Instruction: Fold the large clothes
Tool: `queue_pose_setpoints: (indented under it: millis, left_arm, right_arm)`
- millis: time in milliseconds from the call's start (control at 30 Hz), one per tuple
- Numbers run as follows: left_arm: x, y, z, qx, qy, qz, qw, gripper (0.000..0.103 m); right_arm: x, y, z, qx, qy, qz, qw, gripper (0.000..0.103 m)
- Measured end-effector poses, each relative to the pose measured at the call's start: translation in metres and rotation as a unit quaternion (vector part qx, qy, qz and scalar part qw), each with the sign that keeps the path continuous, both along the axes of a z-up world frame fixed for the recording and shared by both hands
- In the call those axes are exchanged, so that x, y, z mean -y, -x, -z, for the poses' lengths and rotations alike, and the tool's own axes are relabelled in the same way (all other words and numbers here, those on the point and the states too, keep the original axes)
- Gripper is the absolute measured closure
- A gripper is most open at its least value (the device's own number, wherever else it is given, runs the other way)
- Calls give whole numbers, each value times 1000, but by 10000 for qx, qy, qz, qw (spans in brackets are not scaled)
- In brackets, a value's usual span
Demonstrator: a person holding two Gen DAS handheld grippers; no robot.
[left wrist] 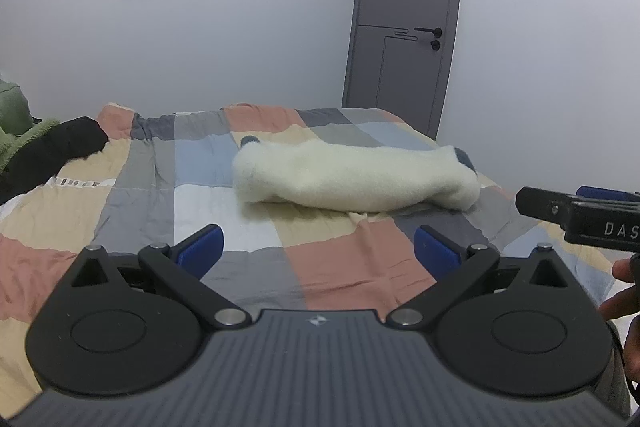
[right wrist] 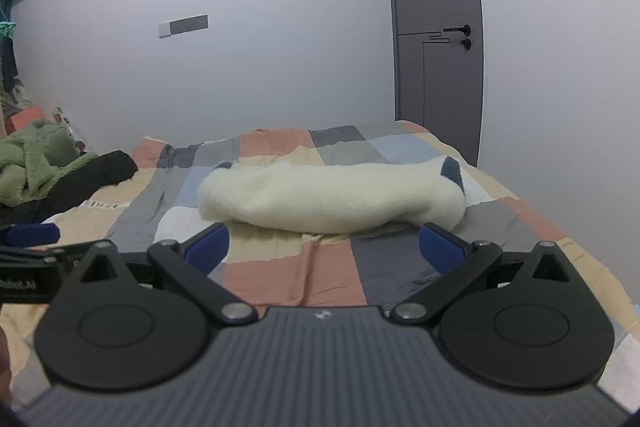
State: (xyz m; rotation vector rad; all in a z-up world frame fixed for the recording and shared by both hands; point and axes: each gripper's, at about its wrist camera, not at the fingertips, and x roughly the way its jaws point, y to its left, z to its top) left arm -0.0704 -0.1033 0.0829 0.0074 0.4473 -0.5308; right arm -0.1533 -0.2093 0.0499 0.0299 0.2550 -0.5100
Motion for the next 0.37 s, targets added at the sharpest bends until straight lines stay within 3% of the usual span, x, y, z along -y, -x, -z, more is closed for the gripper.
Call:
queue_pose_setpoints:
  millis: [367]
  left_arm:
    - [0, 5, -2, -2, 104, -35, 9999, 0]
  right_arm:
    - [-5, 9, -6, -24, 192, 64, 9998, 0]
